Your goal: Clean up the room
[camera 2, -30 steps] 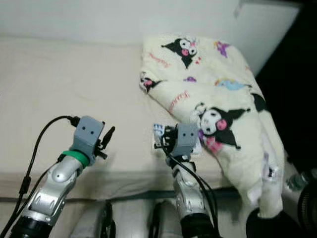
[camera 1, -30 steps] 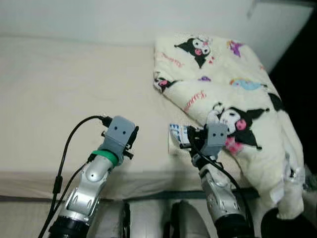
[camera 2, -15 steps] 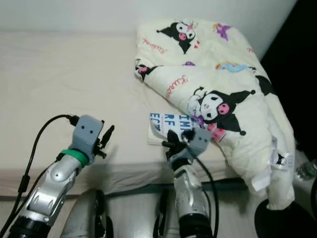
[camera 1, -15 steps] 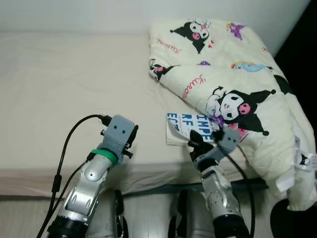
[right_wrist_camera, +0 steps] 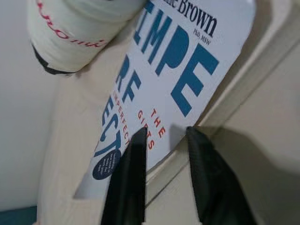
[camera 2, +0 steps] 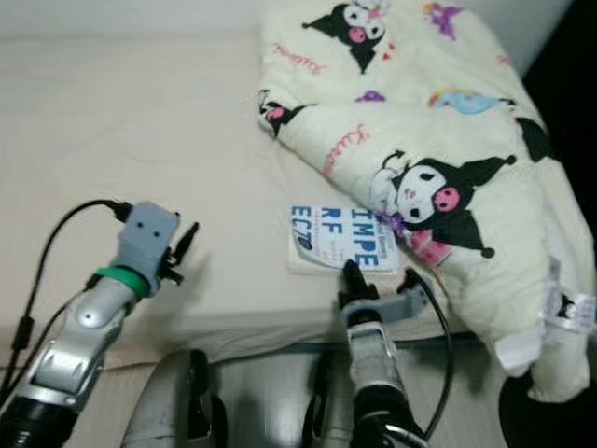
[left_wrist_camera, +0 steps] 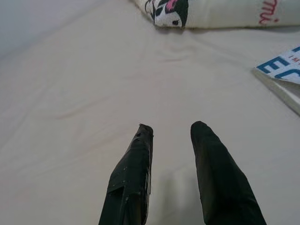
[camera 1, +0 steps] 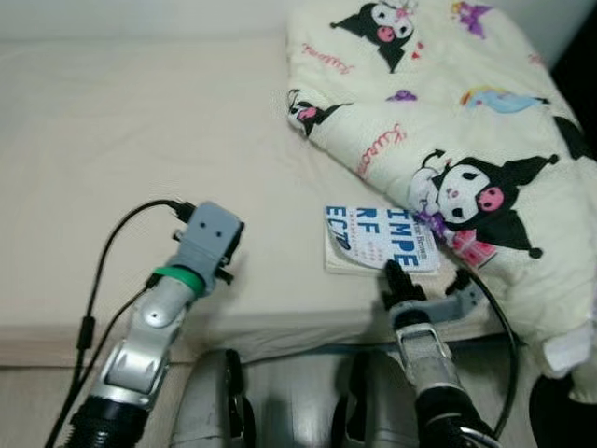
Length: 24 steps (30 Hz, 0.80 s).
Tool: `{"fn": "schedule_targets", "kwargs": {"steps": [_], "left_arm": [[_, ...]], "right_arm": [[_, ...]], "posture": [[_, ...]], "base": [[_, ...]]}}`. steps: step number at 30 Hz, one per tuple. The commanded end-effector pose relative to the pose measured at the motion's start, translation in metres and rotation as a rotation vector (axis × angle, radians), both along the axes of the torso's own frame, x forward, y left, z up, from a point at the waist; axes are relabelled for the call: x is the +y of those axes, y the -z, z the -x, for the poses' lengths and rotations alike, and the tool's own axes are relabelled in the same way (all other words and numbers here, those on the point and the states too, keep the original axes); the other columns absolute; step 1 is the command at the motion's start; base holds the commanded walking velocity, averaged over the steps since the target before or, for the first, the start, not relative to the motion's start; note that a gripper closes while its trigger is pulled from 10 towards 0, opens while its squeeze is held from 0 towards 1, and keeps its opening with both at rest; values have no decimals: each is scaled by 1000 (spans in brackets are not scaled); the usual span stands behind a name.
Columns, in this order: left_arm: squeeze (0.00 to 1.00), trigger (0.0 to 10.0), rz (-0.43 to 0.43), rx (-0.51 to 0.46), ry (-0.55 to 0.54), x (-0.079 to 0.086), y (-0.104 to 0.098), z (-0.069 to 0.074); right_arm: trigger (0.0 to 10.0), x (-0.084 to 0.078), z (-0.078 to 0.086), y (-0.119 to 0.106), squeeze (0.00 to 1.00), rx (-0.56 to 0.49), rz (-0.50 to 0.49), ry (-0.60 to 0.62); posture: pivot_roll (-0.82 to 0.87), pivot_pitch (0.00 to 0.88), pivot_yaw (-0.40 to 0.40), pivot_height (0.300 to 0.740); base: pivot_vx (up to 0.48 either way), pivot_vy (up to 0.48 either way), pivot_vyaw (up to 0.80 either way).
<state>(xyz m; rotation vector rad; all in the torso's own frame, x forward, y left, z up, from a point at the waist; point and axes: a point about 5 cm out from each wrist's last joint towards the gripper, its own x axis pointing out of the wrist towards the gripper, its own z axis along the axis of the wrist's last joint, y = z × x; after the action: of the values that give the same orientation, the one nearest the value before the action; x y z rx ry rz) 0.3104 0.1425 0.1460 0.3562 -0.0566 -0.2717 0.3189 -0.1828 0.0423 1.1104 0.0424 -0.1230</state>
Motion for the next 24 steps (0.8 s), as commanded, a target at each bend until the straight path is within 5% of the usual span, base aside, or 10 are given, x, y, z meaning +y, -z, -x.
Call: {"fn": "schedule_targets", "kwargs": {"steps": [1,9,22,23,24], "left_arm": [[0,10000,-14,23,7,2,4,4],[0,10000,-40,31,0,8,1,6],[0,10000,-58,46,11,10,-1,10],[0,10000,-61,48,11,11,-1,12],[0,10000,-61,48,11,11,-1,12]], "right_arm": [[10000,5,9,13,1000,25,-73,11],[10000,7,18,22,1000,-12,-183,35],[10000,-13,14,17,1000,-48,-138,53],[10000,-15,11,14,839,-61,-134,48],[10000,-15,11,14,839,-61,-134,48]], "posture": [[166,240,122,601],[184,253,144,601],[219,266,176,601],[236,270,182,601],[236,270,182,601]], "base": [[0,0,0],[0,0,0],[0,0,0],[0,0,0],[0,0,0]]}}
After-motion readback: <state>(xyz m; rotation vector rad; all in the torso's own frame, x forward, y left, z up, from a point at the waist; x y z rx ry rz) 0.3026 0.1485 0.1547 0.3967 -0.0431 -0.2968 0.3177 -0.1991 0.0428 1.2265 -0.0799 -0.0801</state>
